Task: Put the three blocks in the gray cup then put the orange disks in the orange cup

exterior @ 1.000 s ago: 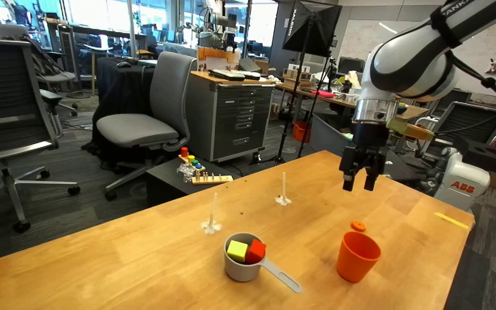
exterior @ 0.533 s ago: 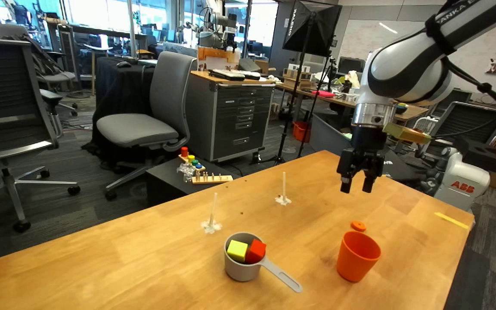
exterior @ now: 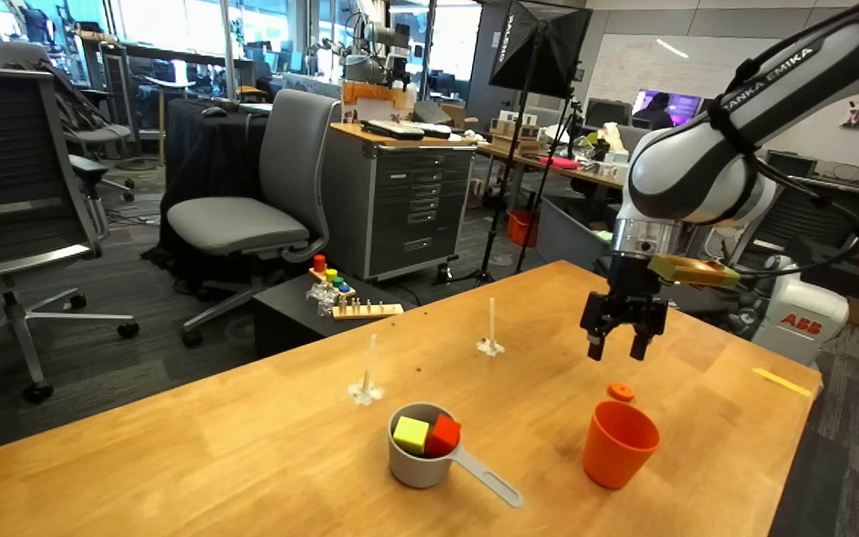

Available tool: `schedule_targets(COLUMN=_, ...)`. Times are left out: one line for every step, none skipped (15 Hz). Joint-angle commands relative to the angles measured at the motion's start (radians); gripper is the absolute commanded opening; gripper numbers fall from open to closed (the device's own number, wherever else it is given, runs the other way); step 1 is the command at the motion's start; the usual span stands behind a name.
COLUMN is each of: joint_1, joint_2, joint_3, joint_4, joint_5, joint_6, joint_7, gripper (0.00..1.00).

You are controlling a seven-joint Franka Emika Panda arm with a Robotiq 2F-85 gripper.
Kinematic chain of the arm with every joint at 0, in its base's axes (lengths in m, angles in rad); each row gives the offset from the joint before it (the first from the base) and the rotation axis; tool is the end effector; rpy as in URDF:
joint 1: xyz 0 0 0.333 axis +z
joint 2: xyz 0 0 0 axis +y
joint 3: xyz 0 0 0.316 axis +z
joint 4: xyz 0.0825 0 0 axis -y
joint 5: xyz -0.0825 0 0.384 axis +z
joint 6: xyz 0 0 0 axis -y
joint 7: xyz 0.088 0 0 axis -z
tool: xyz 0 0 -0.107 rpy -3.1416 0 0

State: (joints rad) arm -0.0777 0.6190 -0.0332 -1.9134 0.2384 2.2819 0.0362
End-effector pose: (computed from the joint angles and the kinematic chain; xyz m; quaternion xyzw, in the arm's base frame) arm 0.5942 -0.0604 0.1498 -0.9771 0.1586 0.1206 0.0744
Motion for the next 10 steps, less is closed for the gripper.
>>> schedule_targets(joint_1=-0.009, joint_2=0.012, joint_3=-0.008, joint_4=0.011, joint_5=0.017, joint_6=0.011, joint_7=0.081, gripper=1.0)
schedule_targets(joint_1=-0.013, joint_2=0.014, joint_3=-0.01, joint_4=0.01, joint_5=0.022, joint_6=0.011, joint_7=0.095, gripper=1.0)
schedule_targets(joint_1=-0.014, joint_2=0.015, joint_3=-0.013, joint_4=0.01, joint_5=0.025, joint_6=0.006, joint_7=0.116, gripper=1.0)
schedule_targets(joint_1=-0.016, joint_2=0.019, joint_3=-0.017, joint_4=0.011, joint_5=0.03, joint_6=0.001, joint_7=0.138, gripper=1.0)
schedule_targets(joint_1=-0.021, joint_2=0.022, joint_3=-0.018, joint_4=0.013, joint_5=0.039, joint_6=-0.004, joint_7=0.155, gripper=1.0)
schedule_targets(joint_1=-0.025, joint_2=0.027, joint_3=-0.019, joint_4=0.013, joint_5=0.049, joint_6=0.0, joint_7=0.168, gripper=1.0)
schedule_targets(joint_1=-0.032, joint_2=0.034, joint_3=-0.016, joint_4=0.017, joint_5=0.063, joint_6=-0.004, joint_7=0.174, gripper=1.0)
schedule_targets(joint_1=-0.041, joint_2=0.043, joint_3=-0.012, joint_4=0.019, joint_5=0.079, joint_6=-0.002, joint_7=0.174, gripper=1.0)
schedule_targets(joint_1=-0.049, joint_2=0.05, joint_3=-0.007, joint_4=0.022, joint_5=0.097, joint_6=-0.002, joint_7=0.17, gripper=1.0)
schedule_targets(joint_1=-0.059, joint_2=0.061, joint_3=-0.002, joint_4=0.027, joint_5=0.118, joint_6=-0.009, joint_7=0.167, gripper=1.0)
